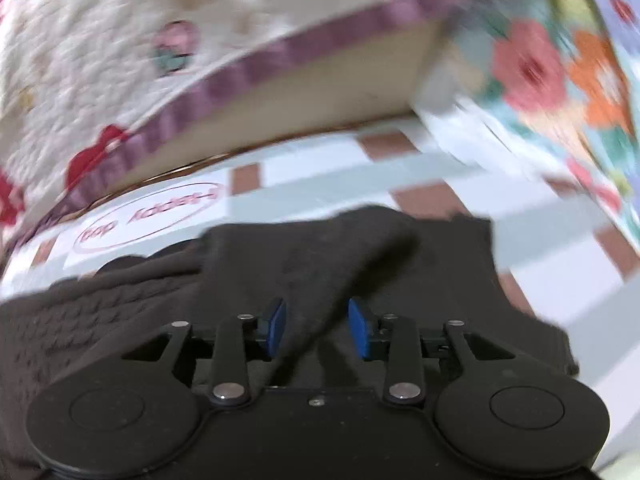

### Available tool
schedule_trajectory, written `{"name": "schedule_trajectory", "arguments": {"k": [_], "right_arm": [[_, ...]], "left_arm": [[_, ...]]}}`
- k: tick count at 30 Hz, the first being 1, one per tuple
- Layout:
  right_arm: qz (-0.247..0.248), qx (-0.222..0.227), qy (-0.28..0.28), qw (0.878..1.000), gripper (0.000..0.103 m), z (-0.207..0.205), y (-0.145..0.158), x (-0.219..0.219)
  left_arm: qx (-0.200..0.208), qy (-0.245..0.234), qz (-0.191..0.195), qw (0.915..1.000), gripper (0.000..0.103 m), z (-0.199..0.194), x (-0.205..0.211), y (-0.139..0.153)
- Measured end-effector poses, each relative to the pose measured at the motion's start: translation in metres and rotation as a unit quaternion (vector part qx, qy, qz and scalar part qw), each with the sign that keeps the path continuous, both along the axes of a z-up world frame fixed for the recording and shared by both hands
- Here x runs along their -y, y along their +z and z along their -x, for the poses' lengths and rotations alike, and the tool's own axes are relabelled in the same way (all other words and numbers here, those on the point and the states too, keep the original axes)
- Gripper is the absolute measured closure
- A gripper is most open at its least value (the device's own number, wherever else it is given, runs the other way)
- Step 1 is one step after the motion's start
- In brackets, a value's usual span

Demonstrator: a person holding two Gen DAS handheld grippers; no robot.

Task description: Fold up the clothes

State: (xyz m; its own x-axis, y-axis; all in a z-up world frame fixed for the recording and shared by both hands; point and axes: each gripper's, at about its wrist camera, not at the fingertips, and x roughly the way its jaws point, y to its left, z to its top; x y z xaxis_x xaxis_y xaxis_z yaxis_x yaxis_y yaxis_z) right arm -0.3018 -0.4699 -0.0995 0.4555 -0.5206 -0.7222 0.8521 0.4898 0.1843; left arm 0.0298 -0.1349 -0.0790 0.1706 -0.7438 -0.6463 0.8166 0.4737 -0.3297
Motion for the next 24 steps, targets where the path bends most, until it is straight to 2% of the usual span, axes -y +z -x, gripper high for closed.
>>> {"name": "schedule_trajectory", "arguments": {"k": [2, 4, 5, 7, 10, 13, 16, 18, 19, 21, 24], "right_arm": [[-0.013, 0.023, 0.048, 0.999, 0.06, -0.009, 0.003, -0.01], [-0.032, 0.051, 0.112, 0.992, 0.054, -0.024, 0.005, -0.023], [-0.041, 0.056, 0.145, 0.987, 0.049, -0.034, 0.005, -0.031], [-0.06, 0.065, 0.212, 0.973, 0.043, -0.053, 0.004, -0.047], [-0.068, 0.058, 0.284, 0.955, 0.034, -0.085, -0.004, -0.071], [-0.07, 0.042, 0.322, 0.943, 0.033, -0.096, -0.01, -0.088], [-0.071, 0.03, 0.359, 0.93, 0.034, -0.097, -0.012, -0.102], [-0.072, 0.022, 0.384, 0.92, 0.042, -0.098, -0.014, -0.112], [-0.072, 0.018, 0.396, 0.915, 0.043, -0.098, -0.015, -0.117], [-0.073, 0.009, 0.42, 0.904, 0.043, -0.099, -0.017, -0.126], [-0.074, -0.003, 0.456, 0.887, 0.043, -0.1, -0.02, -0.14]], "left_arm": [[-0.028, -0.004, -0.007, 0.9996, 0.093, -0.003, 0.001, -0.005], [-0.056, -0.008, -0.015, 0.9983, 0.058, -0.007, 0.001, -0.01], [-0.071, -0.01, -0.018, 0.9973, 0.056, -0.009, 0.001, -0.013], [-0.099, -0.014, -0.026, 0.9947, 0.06, -0.012, 0.002, -0.018], [-0.144, -0.02, -0.032, 0.9889, 0.06, -0.016, 0.002, -0.026], [-0.198, -0.026, -0.02, 0.9796, 0.057, -0.017, 0.002, -0.036], [-0.228, -0.022, -0.021, 0.9733, 0.056, -0.018, 0.002, -0.043], [-0.254, -0.017, -0.019, 0.9669, 0.051, -0.021, 0.0, -0.048], [-0.267, -0.014, -0.018, 0.9633, 0.047, -0.023, -0.001, -0.051], [-0.278, -0.01, -0.016, 0.9604, 0.044, -0.025, -0.003, -0.052], [-0.276, -0.01, -0.009, 0.961, 0.04, -0.026, -0.003, -0.048]]}}
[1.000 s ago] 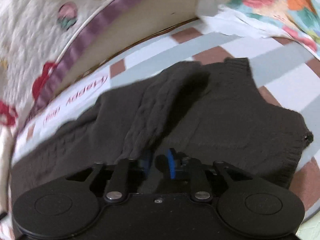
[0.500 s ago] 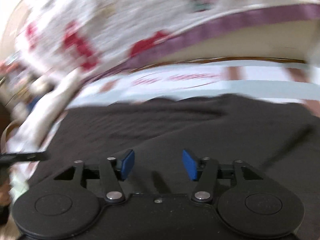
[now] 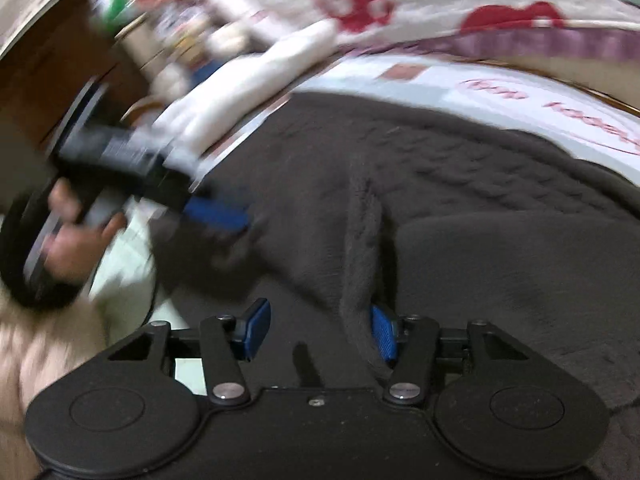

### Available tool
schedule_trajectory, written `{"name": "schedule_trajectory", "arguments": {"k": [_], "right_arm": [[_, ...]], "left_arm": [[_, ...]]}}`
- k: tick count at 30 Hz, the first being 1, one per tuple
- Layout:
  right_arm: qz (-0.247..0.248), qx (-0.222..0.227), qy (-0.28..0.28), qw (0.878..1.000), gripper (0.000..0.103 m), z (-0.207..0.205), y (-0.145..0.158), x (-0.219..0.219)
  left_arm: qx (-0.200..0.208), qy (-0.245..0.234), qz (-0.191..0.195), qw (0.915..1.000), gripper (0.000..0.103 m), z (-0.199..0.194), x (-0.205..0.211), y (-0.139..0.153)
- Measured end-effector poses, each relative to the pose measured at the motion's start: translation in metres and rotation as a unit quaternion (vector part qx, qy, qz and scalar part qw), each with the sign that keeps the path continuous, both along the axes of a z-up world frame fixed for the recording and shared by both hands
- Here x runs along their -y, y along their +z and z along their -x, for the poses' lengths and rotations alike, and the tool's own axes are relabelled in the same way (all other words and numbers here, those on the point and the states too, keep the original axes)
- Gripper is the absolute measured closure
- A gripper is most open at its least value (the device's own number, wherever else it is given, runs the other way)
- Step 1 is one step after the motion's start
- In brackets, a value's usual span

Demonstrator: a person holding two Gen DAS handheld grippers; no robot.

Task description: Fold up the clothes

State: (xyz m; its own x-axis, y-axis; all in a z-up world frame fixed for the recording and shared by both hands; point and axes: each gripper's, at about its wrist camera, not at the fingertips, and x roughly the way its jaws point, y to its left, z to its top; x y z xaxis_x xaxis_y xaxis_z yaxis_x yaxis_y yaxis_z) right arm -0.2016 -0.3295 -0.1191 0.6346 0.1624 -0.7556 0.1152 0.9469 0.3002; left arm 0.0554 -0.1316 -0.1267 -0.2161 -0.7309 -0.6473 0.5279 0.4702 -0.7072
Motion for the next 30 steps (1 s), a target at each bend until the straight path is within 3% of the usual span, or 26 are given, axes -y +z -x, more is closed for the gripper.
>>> {"name": "schedule_trajectory", "arguments": {"k": [6, 11, 14, 16, 18, 19, 20, 24, 25, 30], "right_arm": [[0.011, -0.014, 0.068, 0.998, 0.038, -0.003, -0.006, -0.026], [0.053, 0.012, 0.024, 0.998, 0.032, -0.01, -0.01, -0.025], [0.116, 0.013, -0.028, 0.993, 0.032, -0.022, -0.018, -0.025], [0.107, 0.019, -0.037, 0.993, 0.032, -0.027, -0.024, -0.02], [0.096, 0.033, -0.031, 0.994, 0.047, -0.03, -0.018, -0.019], [0.09, 0.041, -0.027, 0.995, 0.075, -0.031, -0.016, -0.018], [0.085, 0.048, -0.024, 0.995, 0.08, -0.032, -0.013, -0.018], [0.154, 0.118, -0.091, 0.977, 0.082, -0.017, 0.029, -0.018], [0.158, 0.135, -0.11, 0.972, 0.082, -0.012, 0.041, -0.016], [0.133, 0.178, -0.085, 0.971, 0.08, 0.006, 0.07, -0.033]], "left_arm": [[-0.032, -0.005, 0.023, 0.9992, 0.04, -0.002, 0.006, -0.002], [-0.047, -0.031, 0.022, 0.9982, 0.04, 0.004, 0.011, -0.005], [-0.04, -0.045, 0.021, 0.9979, 0.04, 0.009, 0.017, -0.004], [-0.032, -0.05, 0.018, 0.9981, 0.04, 0.011, 0.019, -0.003], [-0.022, -0.043, 0.016, 0.9987, 0.04, 0.01, 0.018, -0.002], [-0.017, -0.039, 0.016, 0.999, 0.04, 0.01, 0.018, -0.002], [-0.012, -0.035, 0.015, 0.9992, 0.04, 0.009, 0.017, -0.001], [0.009, 0.002, 0.05, 0.9987, 0.037, -0.001, 0.006, 0.012], [0.008, 0.011, 0.058, 0.9982, 0.036, -0.004, 0.003, 0.014], [-0.004, 0.044, 0.076, 0.9961, 0.036, -0.015, -0.009, 0.018]]}}
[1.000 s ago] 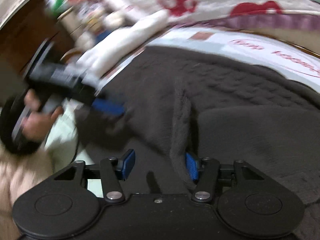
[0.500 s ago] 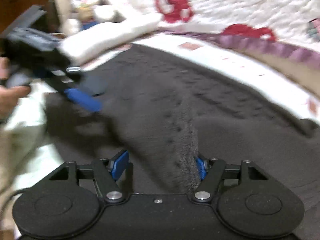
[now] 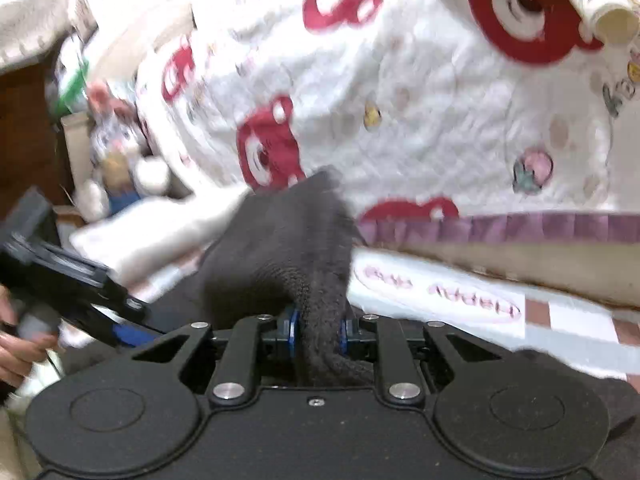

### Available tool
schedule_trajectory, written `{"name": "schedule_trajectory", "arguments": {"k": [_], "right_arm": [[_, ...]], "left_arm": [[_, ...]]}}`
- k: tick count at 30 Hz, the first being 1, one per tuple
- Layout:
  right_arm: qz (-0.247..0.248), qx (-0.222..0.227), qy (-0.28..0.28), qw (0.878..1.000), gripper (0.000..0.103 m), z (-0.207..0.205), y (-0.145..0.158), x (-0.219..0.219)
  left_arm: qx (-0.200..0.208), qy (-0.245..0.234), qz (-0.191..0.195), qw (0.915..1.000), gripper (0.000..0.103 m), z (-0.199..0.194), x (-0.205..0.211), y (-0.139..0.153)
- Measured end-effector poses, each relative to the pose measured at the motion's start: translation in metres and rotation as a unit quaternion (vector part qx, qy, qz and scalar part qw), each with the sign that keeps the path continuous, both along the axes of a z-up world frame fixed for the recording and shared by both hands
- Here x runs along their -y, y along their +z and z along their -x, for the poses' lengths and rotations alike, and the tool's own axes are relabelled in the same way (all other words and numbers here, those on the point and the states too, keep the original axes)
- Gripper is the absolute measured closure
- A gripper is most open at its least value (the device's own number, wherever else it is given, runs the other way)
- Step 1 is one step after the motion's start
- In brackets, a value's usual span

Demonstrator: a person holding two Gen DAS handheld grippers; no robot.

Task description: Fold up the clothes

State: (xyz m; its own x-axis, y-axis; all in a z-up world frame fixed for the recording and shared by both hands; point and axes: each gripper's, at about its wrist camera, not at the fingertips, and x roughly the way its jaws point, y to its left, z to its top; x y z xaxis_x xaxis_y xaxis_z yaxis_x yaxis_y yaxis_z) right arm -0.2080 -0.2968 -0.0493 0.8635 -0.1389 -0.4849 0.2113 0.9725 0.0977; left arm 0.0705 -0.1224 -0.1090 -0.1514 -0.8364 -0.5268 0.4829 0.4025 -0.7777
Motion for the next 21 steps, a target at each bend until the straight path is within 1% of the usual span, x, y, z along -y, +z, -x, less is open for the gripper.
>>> {"name": "schedule_trajectory", "arguments": {"k": [1, 2, 3, 5, 6, 8, 9, 10, 11, 14, 17, 19, 21], "right_arm": [[-0.003, 0.008, 0.007, 1.0, 0.077, 0.004, 0.006, -0.004], [0.013, -0.02, 0.041, 0.999, 0.073, 0.004, -0.006, -0.017], [0.032, -0.052, 0.077, 0.995, 0.073, 0.003, -0.019, -0.031], [0.015, -0.106, 0.111, 0.988, 0.071, 0.007, -0.053, -0.045], [0.003, -0.107, 0.109, 0.988, 0.071, 0.009, -0.054, -0.04], [-0.02, -0.102, 0.099, 0.99, 0.065, 0.012, -0.051, -0.029], [-0.032, -0.099, 0.095, 0.99, 0.063, 0.013, -0.049, -0.023], [-0.044, -0.096, 0.09, 0.99, 0.057, 0.015, -0.048, -0.017], [-0.056, -0.093, 0.085, 0.99, 0.047, 0.017, -0.047, -0.011], [-0.091, -0.085, 0.07, 0.99, 0.045, 0.021, -0.042, 0.006], [-0.126, -0.076, 0.055, 0.988, 0.045, 0.026, -0.038, 0.024], [-0.149, -0.07, 0.046, 0.985, 0.045, 0.029, -0.035, 0.036], [-0.137, -0.09, 0.016, 0.986, 0.045, 0.025, -0.041, 0.057]], "left_arm": [[-0.003, 0.001, -0.003, 1.0, 0.036, -0.001, -0.001, -0.001], [-0.007, 0.002, -0.006, 1.0, 0.036, -0.001, -0.001, -0.003], [-0.01, 0.003, -0.009, 0.9999, 0.036, -0.002, -0.002, -0.004], [-0.017, 0.005, -0.015, 0.9997, 0.035, -0.003, -0.003, -0.007], [-0.02, 0.006, -0.018, 0.9996, 0.035, -0.003, -0.004, -0.009], [-0.027, 0.008, -0.025, 0.9993, 0.034, -0.004, -0.005, -0.012], [-0.03, 0.009, -0.028, 0.9991, 0.033, -0.005, -0.006, -0.013], [-0.034, 0.009, -0.031, 0.9989, 0.032, -0.005, -0.007, -0.015], [-0.037, 0.01, -0.034, 0.9987, 0.032, -0.006, -0.007, -0.016], [-0.028, -0.01, -0.046, 0.9985, 0.032, 0.0, -0.003, -0.018], [-0.005, -0.037, -0.069, 0.9969, 0.031, 0.01, 0.006, -0.018], [0.016, -0.057, -0.089, 0.9943, 0.03, 0.017, 0.011, -0.017], [0.068, -0.087, -0.115, 0.9872, 0.03, 0.029, 0.018, -0.013]]}}
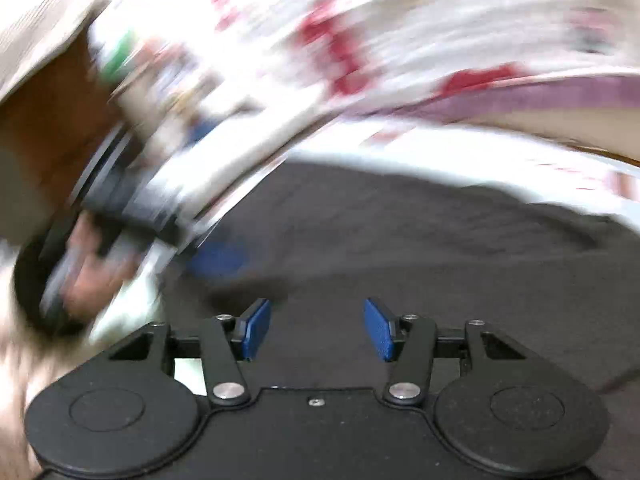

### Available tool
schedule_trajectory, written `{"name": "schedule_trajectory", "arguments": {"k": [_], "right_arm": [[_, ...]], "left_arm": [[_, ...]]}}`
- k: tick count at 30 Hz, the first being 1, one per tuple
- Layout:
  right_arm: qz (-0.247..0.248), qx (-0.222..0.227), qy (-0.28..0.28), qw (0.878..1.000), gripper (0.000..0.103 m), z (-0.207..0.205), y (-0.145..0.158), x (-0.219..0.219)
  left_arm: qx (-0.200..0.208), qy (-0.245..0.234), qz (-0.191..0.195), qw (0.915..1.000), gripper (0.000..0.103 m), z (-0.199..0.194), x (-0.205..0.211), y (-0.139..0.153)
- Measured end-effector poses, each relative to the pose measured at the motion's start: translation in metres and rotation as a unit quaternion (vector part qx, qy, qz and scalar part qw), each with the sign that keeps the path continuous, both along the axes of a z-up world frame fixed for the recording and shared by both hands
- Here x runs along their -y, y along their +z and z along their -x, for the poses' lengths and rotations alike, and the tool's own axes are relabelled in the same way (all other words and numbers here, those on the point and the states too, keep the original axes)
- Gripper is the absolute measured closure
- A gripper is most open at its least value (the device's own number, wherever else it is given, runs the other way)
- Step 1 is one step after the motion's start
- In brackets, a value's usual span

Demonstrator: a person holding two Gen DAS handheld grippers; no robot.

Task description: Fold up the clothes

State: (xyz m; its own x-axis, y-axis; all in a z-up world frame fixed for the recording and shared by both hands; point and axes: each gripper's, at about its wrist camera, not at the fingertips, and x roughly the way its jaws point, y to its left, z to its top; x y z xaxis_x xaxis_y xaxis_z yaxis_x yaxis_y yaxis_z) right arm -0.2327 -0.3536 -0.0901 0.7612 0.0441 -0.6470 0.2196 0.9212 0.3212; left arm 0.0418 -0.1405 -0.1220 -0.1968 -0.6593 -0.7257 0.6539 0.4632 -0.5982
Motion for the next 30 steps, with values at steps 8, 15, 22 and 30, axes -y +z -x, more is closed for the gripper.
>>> {"name": "schedule_trajectory", "arguments": {"k": [8, 15, 22, 30], "right_arm": [[0.069, -0.102, -0.105, 0.987, 0.038, -0.02, -0.024, 0.087], [0.127, -0.19, -0.195, 0.954, 0.047, -0.038, -0.045, 0.164], [0.164, -0.161, -0.254, 0.939, 0.093, -0.048, -0.03, 0.201], [0.113, -0.13, -0.312, 0.934, 0.084, -0.018, -0.033, 0.223]], "left_arm": [[0.175, -0.127, -0.051, 0.975, 0.035, 0.05, 0.023, 0.005], [0.218, -0.13, -0.053, 0.9656, 0.037, 0.059, 0.029, 0.002], [0.255, -0.102, 0.005, 0.9616, 0.088, 0.048, 0.041, 0.036], [0.218, -0.034, -0.032, 0.9749, 0.076, 0.004, 0.049, 0.008]]}}
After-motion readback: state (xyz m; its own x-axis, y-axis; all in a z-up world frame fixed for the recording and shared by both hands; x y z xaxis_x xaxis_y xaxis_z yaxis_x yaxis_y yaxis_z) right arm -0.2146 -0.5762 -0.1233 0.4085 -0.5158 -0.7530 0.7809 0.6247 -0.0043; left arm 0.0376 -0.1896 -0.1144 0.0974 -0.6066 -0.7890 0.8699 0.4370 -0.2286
